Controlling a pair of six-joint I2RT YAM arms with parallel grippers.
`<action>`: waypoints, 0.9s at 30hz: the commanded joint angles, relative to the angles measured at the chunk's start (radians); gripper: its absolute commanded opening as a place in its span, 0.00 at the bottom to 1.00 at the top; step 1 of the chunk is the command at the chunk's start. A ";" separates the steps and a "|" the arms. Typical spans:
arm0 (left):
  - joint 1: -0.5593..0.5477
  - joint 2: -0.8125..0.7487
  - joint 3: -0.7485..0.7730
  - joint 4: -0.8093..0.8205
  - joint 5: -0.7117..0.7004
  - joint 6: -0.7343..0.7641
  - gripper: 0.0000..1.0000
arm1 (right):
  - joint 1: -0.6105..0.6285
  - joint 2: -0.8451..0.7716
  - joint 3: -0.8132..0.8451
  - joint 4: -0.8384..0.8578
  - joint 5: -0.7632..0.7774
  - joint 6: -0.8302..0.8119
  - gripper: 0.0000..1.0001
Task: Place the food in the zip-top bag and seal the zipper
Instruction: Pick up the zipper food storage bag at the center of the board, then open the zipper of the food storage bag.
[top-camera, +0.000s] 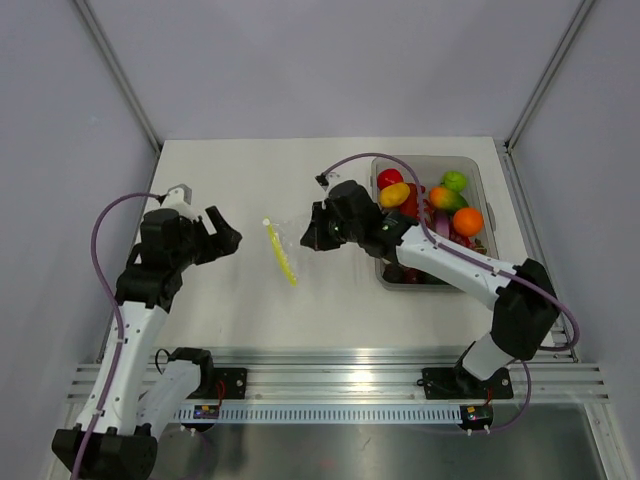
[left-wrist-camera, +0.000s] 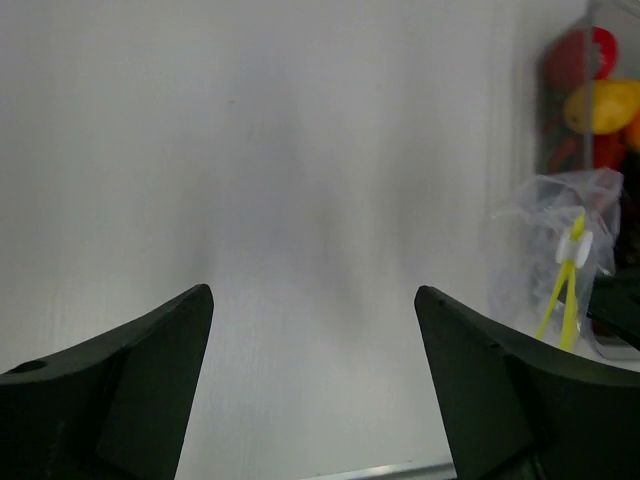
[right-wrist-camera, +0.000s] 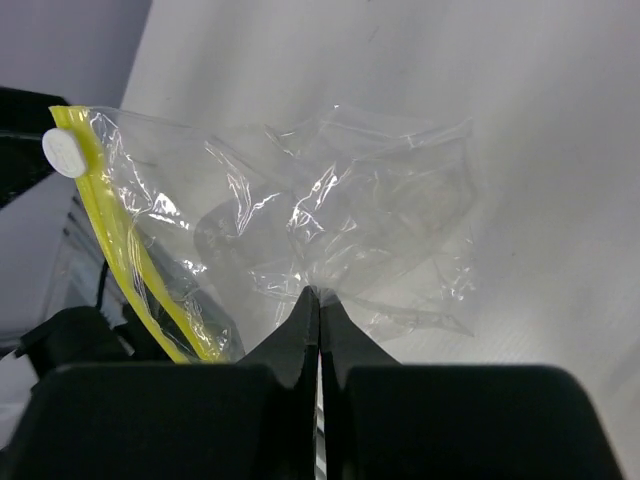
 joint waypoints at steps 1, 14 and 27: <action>0.001 -0.046 -0.073 0.214 0.365 0.009 0.83 | -0.035 -0.049 -0.057 0.141 -0.257 0.058 0.00; -0.005 -0.132 -0.157 0.344 0.610 -0.045 0.68 | -0.105 -0.040 -0.117 0.333 -0.455 0.225 0.00; -0.006 -0.166 -0.212 0.357 0.669 -0.062 0.59 | -0.129 0.004 -0.086 0.347 -0.472 0.279 0.00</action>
